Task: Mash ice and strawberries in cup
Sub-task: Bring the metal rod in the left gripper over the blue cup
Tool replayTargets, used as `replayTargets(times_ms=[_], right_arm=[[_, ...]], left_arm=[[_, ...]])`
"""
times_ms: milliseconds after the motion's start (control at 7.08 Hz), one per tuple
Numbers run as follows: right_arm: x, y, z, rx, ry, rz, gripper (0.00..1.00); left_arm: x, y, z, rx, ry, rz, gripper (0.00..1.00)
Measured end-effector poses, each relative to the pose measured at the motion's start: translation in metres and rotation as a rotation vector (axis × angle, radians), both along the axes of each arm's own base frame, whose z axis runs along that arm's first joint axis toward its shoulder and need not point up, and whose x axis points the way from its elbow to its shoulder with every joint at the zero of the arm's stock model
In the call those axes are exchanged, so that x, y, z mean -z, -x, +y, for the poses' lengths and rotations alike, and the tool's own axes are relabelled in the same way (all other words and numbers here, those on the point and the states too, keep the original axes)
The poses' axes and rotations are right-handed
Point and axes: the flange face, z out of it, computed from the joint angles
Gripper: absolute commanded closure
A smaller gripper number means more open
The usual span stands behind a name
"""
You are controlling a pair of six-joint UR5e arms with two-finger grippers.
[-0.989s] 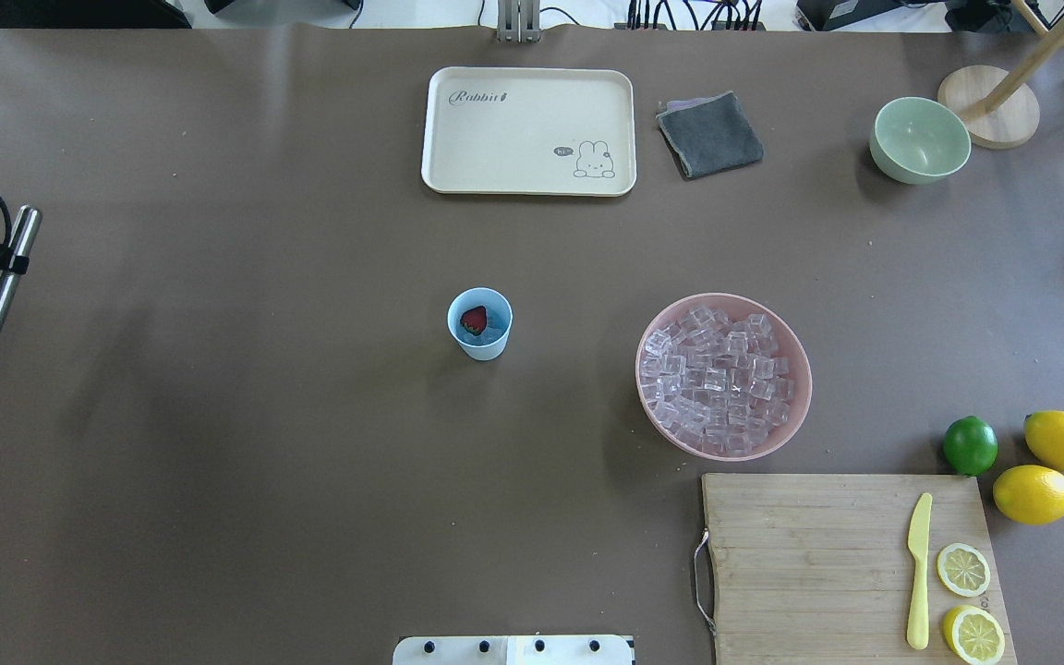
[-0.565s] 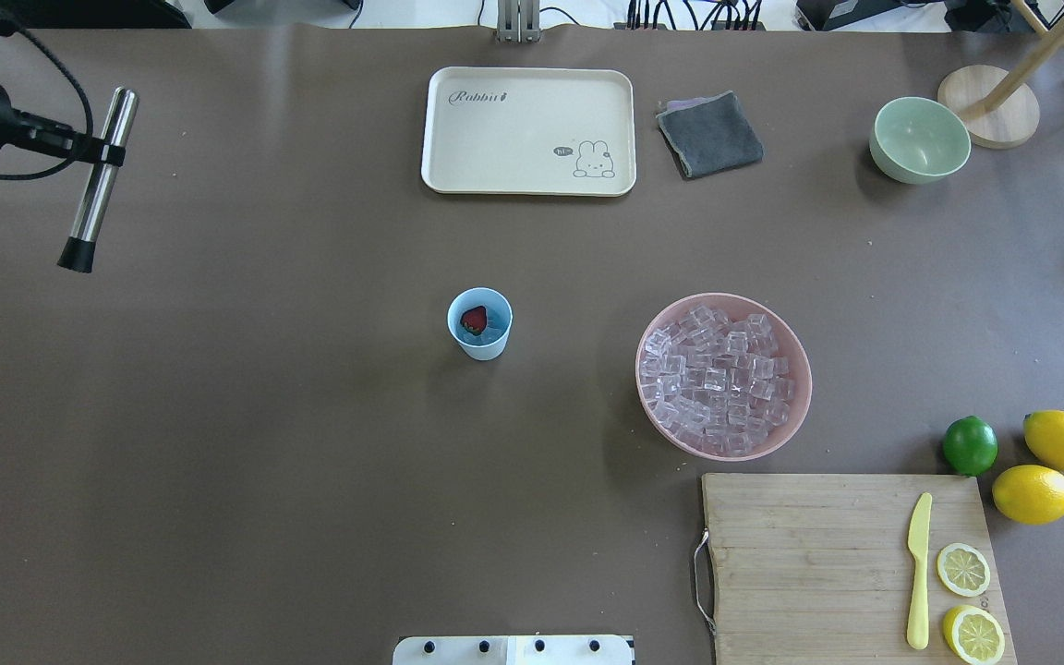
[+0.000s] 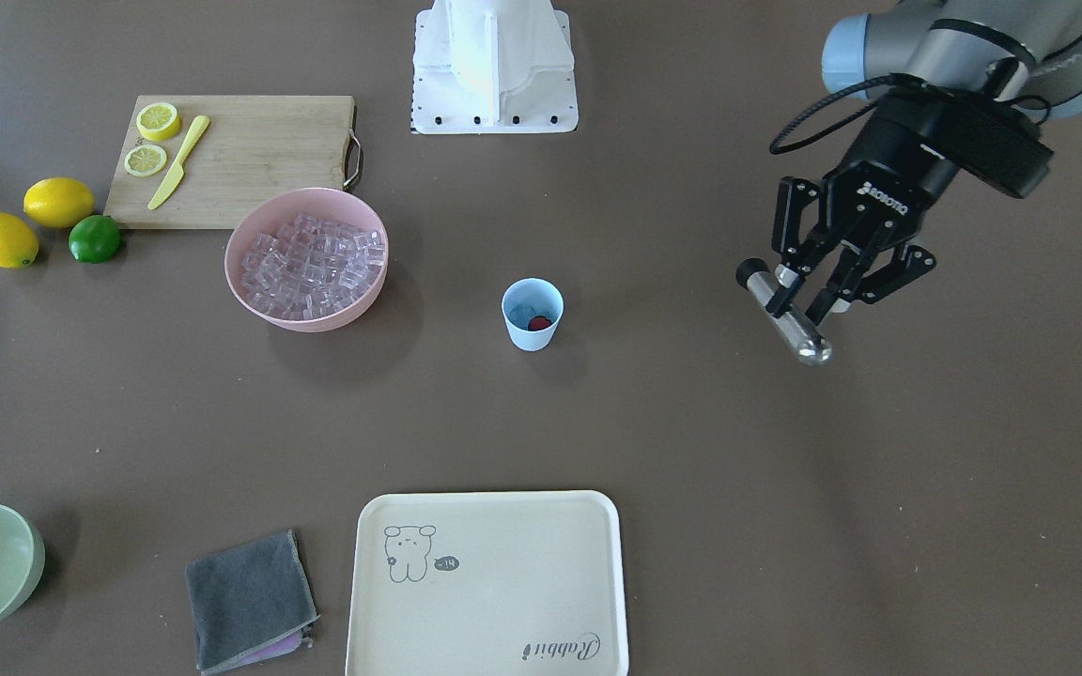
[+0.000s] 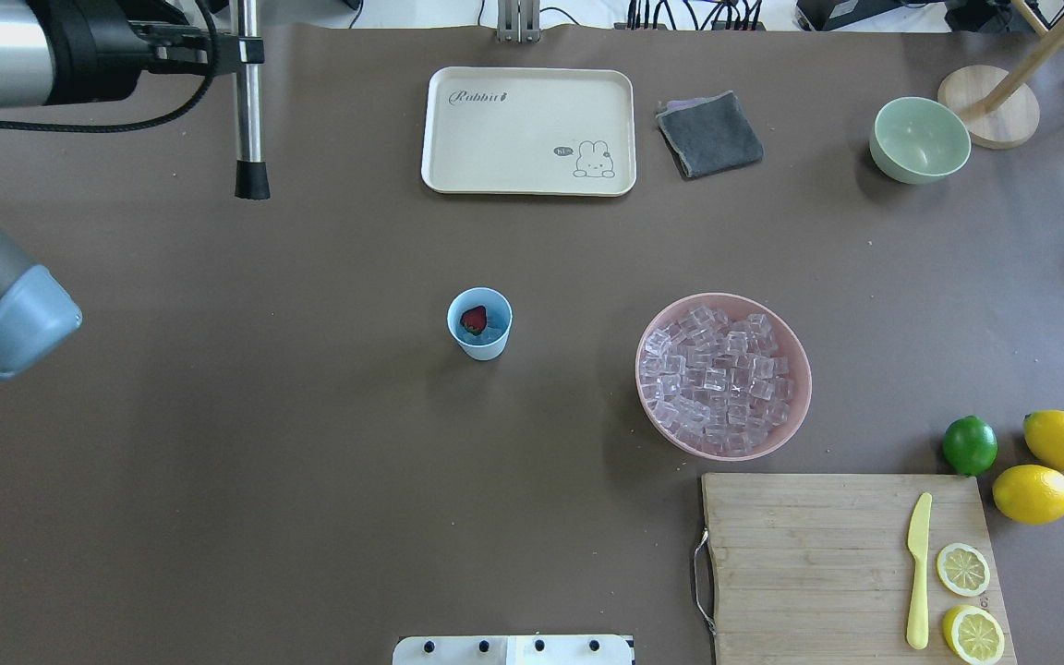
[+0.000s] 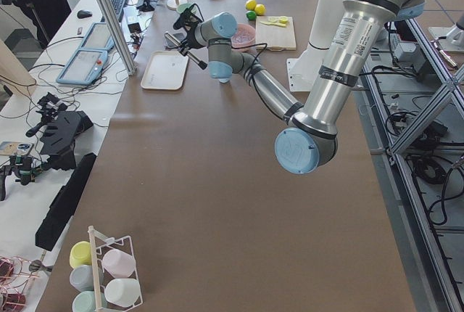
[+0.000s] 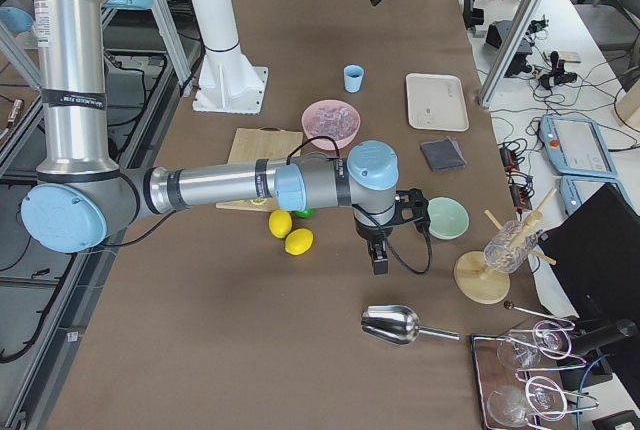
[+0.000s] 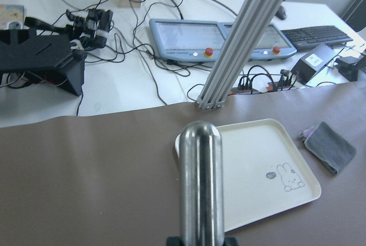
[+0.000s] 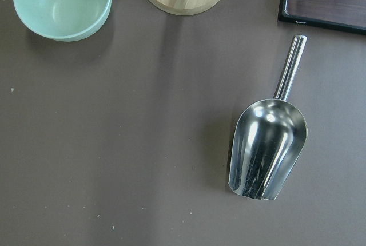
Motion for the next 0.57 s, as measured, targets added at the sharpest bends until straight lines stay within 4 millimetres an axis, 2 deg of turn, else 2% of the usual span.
replayTargets(times_ms=[283, 424, 565], right_arm=[[0.000, 0.001, -0.001, 0.002, 0.000, 0.000, 0.00], [0.000, 0.001, -0.001, 0.003, 0.001, 0.000, 0.00], [0.000, 0.002, -0.001, 0.004, 0.000, -0.001, 0.00]], left_arm=[[0.026, -0.071, 0.039, 0.094, -0.089, 0.015, 1.00], [0.044, -0.094, 0.054, 0.106, -0.156, -0.008, 1.00], [0.057, -0.105, 0.061, 0.133, -0.205, -0.013, 1.00]])
